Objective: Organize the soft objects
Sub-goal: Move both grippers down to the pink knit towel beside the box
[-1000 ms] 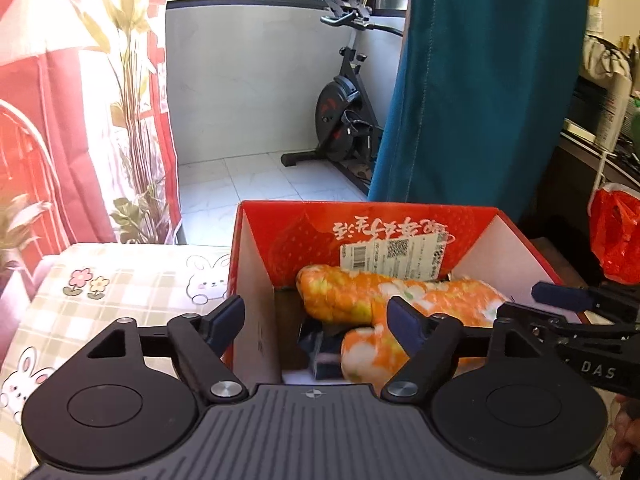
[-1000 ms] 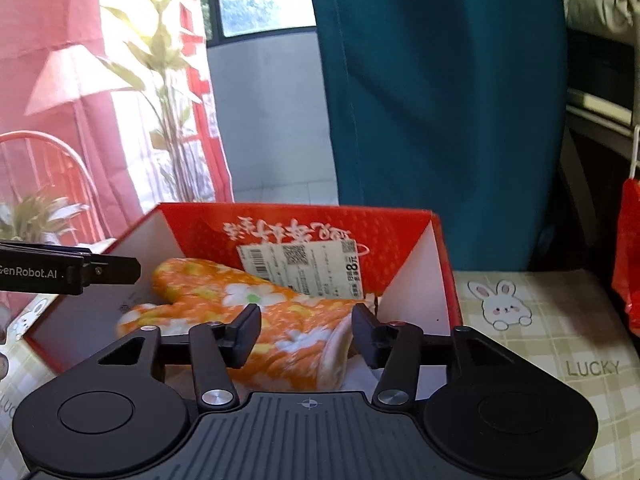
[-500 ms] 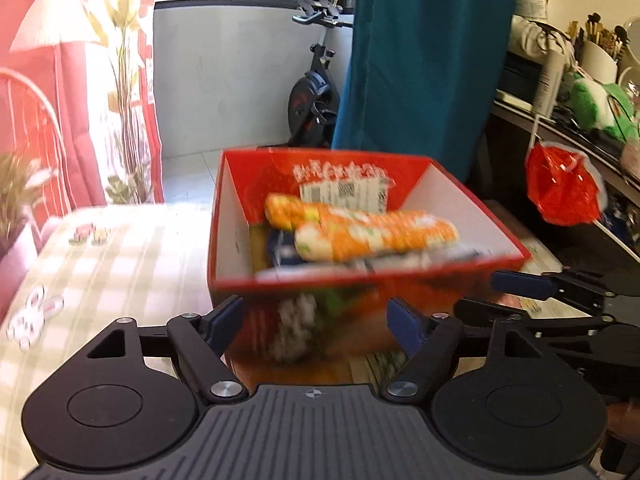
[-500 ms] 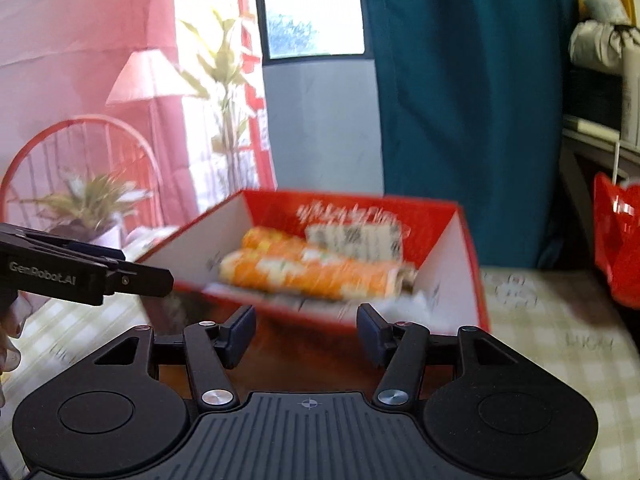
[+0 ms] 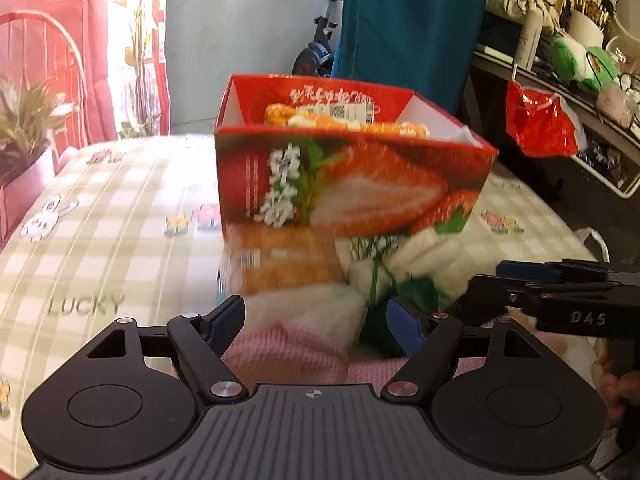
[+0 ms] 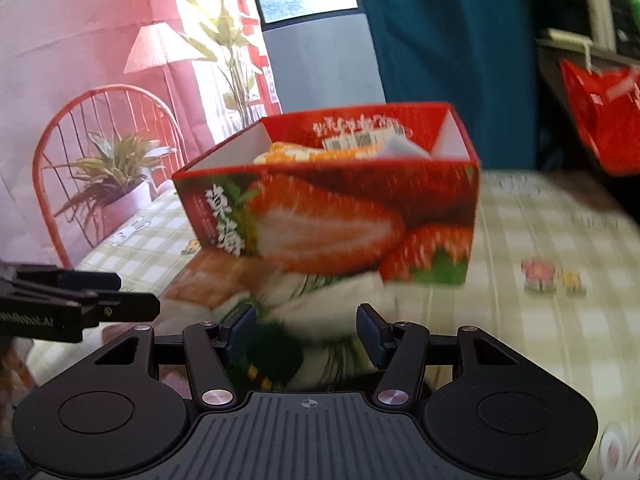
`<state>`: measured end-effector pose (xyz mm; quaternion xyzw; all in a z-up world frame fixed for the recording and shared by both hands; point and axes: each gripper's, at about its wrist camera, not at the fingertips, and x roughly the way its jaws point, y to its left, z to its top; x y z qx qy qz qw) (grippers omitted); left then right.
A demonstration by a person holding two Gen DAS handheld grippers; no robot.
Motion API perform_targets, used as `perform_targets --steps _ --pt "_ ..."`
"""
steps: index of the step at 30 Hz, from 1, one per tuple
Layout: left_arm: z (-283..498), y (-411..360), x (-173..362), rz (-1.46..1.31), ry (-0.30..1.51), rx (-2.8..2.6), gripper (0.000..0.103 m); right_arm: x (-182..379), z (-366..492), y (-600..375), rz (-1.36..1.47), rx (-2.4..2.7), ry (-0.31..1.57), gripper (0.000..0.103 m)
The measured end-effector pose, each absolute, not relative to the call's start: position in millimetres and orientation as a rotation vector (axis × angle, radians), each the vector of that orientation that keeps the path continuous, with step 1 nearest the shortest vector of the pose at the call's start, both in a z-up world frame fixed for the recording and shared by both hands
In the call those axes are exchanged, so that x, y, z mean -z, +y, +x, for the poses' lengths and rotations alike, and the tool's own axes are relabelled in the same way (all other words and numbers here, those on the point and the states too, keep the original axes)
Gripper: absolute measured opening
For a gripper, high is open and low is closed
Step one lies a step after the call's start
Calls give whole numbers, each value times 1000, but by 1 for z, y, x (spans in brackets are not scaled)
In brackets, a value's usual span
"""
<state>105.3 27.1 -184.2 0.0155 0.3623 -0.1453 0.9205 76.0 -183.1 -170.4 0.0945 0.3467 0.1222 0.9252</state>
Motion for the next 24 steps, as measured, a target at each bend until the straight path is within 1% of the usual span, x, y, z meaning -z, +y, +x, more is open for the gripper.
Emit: perform_targets --steps 4,9,11,12,13,19,20,22,24 --pt "97 29 197 9 777 296 79 183 59 -192 211 -217 759 53" --pt "86 33 206 -32 769 290 79 188 44 -197 225 -163 793 54" --pt "82 34 210 -35 773 289 67 186 40 -201 218 -147 792 55" --pt "81 33 212 -29 777 283 53 185 38 -201 206 -144 794 56" --pt "81 33 213 -25 783 274 47 185 37 -201 191 -146 797 56" --pt "81 38 214 -61 782 280 48 188 37 -193 142 -166 845 57" --pt "81 37 216 -58 788 281 48 190 38 -192 137 -166 855 58" --pt "82 36 220 -50 801 282 48 194 39 -190 131 -167 878 65" --pt "83 35 224 -47 816 285 48 199 41 -189 128 -169 903 66"
